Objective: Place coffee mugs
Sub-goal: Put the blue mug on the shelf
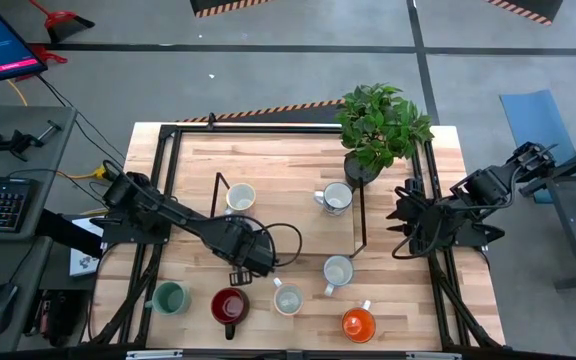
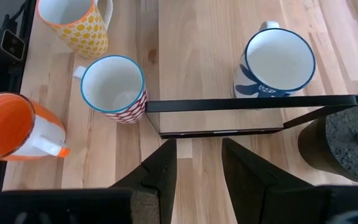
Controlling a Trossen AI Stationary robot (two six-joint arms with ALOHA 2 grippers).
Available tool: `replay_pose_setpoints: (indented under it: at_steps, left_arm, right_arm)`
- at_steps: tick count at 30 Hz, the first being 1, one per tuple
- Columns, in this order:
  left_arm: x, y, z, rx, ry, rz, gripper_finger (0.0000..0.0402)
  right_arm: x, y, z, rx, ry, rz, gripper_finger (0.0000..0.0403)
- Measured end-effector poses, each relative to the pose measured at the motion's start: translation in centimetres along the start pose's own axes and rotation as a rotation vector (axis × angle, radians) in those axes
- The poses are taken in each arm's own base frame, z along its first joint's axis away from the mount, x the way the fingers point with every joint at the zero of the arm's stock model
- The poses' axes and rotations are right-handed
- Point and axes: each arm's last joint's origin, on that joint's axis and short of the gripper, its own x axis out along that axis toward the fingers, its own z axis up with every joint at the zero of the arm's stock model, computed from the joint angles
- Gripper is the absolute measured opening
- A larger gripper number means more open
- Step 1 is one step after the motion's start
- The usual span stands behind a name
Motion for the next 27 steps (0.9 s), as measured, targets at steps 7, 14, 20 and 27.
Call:
replay_pose_setpoints:
  at_steps: [7, 14, 20, 27]
  left_arm:
    - [0.00, 0.04, 0.01, -0.008, -0.007, 0.012, 0.0023]
    - [-0.04, 0.10, -0.07, -0.010, -0.001, 0.018, 0.0041]
    - [-0.01, 0.53, -0.29, -0.032, 0.029, 0.050, 0.0047]
    - [-0.01, 0.59, -0.34, -0.030, 0.030, 0.062, 0.0049]
  right_arm:
    - [0.00, 0.03, -0.02, 0.000, 0.006, 0.010, 0.0106]
    - [0.00, 0.03, -0.02, 0.000, 0.006, 0.010, 0.0106]
    - [0.00, 0.03, -0.02, 0.000, 0.005, 0.010, 0.0106]
    - [0.00, 0.03, -0.02, 0.000, 0.005, 0.009, 0.0106]
